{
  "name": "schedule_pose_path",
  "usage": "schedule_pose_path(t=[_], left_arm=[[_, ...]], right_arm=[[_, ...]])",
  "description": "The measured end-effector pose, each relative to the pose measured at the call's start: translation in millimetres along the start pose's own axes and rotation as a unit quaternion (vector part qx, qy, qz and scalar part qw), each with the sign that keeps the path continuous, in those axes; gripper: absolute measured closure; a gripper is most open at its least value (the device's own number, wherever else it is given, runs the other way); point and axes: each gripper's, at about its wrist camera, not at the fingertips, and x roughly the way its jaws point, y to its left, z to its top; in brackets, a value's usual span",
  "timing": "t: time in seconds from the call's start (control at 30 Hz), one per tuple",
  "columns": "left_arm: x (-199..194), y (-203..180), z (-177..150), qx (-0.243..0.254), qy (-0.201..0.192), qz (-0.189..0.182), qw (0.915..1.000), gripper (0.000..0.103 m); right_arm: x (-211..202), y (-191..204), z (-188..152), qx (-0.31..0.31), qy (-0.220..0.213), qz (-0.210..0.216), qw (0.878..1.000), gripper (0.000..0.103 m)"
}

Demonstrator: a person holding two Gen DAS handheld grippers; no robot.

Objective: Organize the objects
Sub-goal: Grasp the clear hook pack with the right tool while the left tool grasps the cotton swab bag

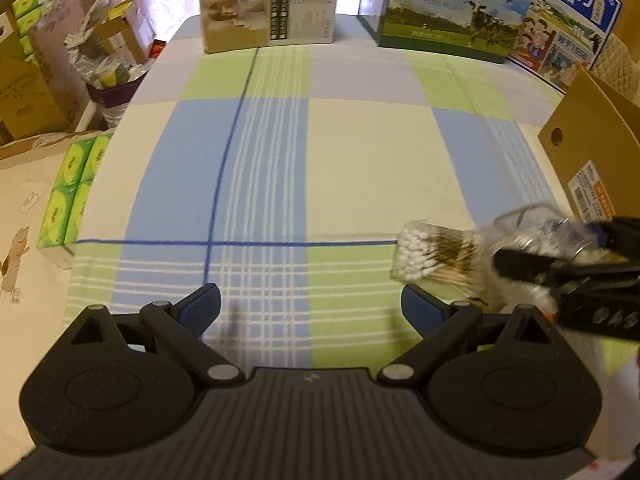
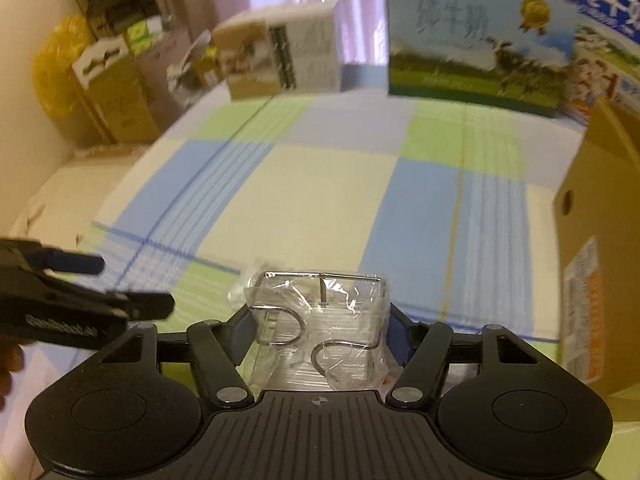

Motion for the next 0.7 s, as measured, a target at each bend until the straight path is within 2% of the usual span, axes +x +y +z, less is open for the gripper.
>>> schedule_pose_path(t=[0.27,0.43,0.7], left_arm=[[12.6,-33.2,11.8,0.042,-0.002,-0.033,0.9986,0.007],[28.5,-58.8,17.0,0.073,0.007,-0.046,0.9962,0.006],[53.9,-82.6,23.3,0.105,0.018,-0.047,0.9932,0.006]], right_arm=[[-50.9,-29.8,-3.0,0.052,-0.031,-0.02,0.998,0.04],[-74.5,-45.3,-22.6,0.081,-0.021,-0.033,0.996,0.04],[-102.4,-72.4,-55.9,0.133,-0.005,-0.066,0.989,0.04]])
